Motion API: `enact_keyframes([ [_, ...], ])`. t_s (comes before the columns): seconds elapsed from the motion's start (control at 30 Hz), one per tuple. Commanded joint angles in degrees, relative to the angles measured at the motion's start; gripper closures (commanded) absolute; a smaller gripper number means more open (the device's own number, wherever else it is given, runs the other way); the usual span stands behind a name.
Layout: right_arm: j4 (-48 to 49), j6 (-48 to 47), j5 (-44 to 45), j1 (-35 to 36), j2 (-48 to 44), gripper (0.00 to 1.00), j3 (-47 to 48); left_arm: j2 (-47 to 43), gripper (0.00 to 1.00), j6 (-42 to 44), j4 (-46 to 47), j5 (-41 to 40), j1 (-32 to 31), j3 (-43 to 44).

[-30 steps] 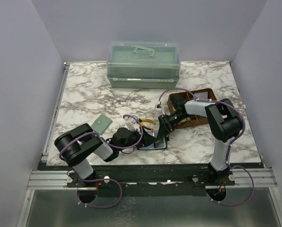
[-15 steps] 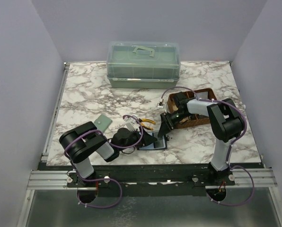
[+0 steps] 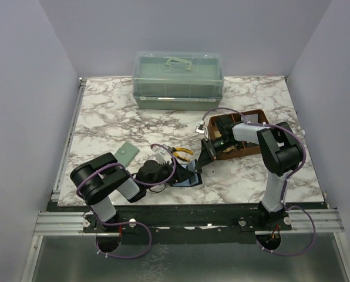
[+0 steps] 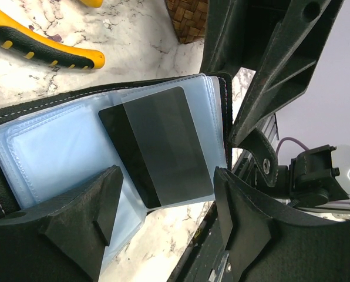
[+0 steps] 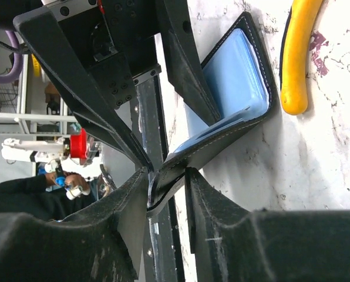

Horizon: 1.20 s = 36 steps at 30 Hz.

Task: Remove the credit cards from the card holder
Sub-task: Remove the credit card from the card holder.

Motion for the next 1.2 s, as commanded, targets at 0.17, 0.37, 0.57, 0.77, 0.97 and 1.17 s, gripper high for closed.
enact_keyframes([
  [0.17,2.0,1.9,-0.8,0.0,-0.3,0.78,-1.1,1.4,0.29,-0.1,-0.8,0.3,0.6,-0.5],
  [0.37,3.4,4.1,9.8,0.0,0.9,0.88,-0.9,0.4,0.28,0.0,-0.6,0.7,1.2,-1.0],
  [0.57,5.8,6.7,10.0,-0.1,-1.1,0.51,-2.2,1.4,0.28,-0.3,-0.6,1.3,1.5,-0.5],
  [0.77,5.8,7.3,6.8,-0.7,-0.6,0.41,-2.3,1.5,0.32,-0.5,-0.6,1.5,2.0,-0.7],
  [0.97,5.8,7.3,5.6,-2.1,-0.8,0.36,-2.5,1.9,0.37,-0.9,-0.6,1.5,2.4,-0.9],
  [1.17,5.9,7.1,3.4,-2.5,-0.6,0.31,-3.0,2.6,0.38,-1.0,-0.2,2.2,2.7,-0.7],
])
